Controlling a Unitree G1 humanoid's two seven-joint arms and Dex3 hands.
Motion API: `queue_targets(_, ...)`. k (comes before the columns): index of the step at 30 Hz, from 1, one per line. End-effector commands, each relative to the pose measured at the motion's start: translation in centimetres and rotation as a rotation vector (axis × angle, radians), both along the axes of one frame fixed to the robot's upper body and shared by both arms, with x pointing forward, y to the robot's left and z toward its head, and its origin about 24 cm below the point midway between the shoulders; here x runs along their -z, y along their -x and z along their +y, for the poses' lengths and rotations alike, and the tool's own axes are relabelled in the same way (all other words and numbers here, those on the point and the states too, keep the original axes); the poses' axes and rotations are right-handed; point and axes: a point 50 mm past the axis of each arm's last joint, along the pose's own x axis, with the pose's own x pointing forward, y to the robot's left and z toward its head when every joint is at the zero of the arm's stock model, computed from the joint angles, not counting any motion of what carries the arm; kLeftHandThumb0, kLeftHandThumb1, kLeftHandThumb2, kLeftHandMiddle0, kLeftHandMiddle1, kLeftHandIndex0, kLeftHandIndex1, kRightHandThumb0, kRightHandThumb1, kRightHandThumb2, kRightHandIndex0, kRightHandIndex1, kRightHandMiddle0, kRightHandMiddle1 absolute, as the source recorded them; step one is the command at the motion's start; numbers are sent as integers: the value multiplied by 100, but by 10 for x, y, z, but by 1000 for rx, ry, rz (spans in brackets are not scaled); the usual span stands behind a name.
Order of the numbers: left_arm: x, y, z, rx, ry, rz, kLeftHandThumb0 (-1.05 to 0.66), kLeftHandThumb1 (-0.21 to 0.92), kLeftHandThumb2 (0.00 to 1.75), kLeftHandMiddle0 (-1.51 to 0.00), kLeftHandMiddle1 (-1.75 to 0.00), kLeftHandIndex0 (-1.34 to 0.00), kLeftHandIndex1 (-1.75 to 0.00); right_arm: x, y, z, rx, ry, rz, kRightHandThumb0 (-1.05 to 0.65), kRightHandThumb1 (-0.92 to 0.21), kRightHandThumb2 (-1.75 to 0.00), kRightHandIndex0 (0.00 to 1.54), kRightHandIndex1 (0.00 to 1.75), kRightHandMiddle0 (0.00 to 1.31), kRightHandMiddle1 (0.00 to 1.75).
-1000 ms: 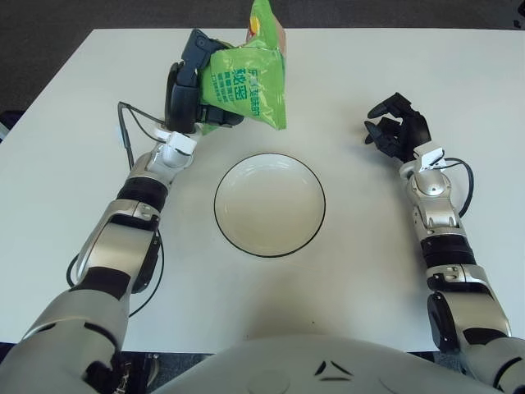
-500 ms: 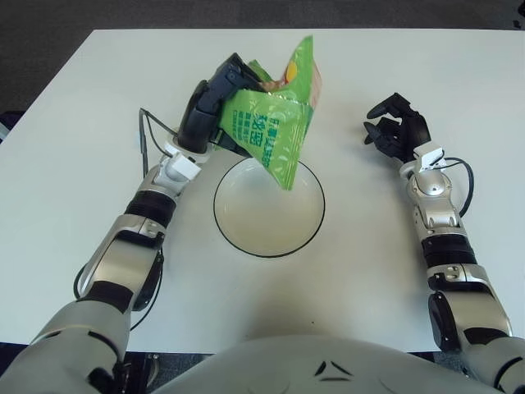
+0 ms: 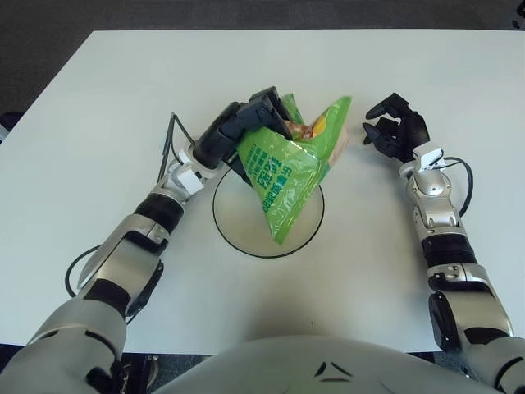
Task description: Put the snack into the plate.
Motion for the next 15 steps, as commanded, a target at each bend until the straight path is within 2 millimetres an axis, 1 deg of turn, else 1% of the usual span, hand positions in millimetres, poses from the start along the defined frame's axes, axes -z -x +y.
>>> queue_targets(1, -7, -2, -4, 83, -72, 75, 2, 56, 80, -59, -156, -59, -130, 57, 17, -7, 4, 51, 265, -36, -92, -29, 95, 127, 46, 149)
queue_targets(3, -8, -3, -3, 80, -110, 64, 1, 53, 87, -57, -159, -55, -136, 57, 17, -7, 3, 52, 265, -36, -92, -29, 95, 127, 46, 149)
queue_targets(4, -7, -3, -2, 76, -132, 57, 0, 57, 80, -58, -151, -53, -139, 57, 17, -7, 2, 53, 266, -36, -92, -29, 95, 127, 46, 149)
queue_targets(5, -7, -4, -1, 69, -172, 48, 0, 59, 76, -59, -147, -52, -139, 57, 17, -7, 1, 53, 266, -36, -92, -29, 95, 127, 46, 149)
queue_targets(7, -5, -4, 3, 61, -235, 39, 0, 76, 45, -61, -131, -52, -137, 57, 17, -7, 0, 54, 266, -36, -92, -28, 95, 126, 46, 149)
queue_targets(8, -5, -5, 5, 58, -259, 36, 0, 82, 35, -61, -127, -50, -138, 57, 17, -7, 0, 55, 266, -36, -92, -28, 95, 126, 46, 149)
queue_targets(10, -3, -5, 9, 51, -303, 33, 0, 87, 28, -58, -125, -47, -141, 57, 18, -8, -1, 56, 267, -36, -92, -28, 95, 126, 46, 148)
queue_targets(13, -4, -6, 12, 50, -342, 30, 0, 90, 25, -54, -125, -42, -145, 57, 18, -8, -2, 57, 267, -36, -92, -28, 95, 125, 46, 148)
queue_targets(15, -5, -6, 12, 53, -358, 29, -1, 91, 27, -52, -128, -38, -148, 57, 18, -8, -3, 57, 268, -36, -92, -28, 95, 125, 46, 148)
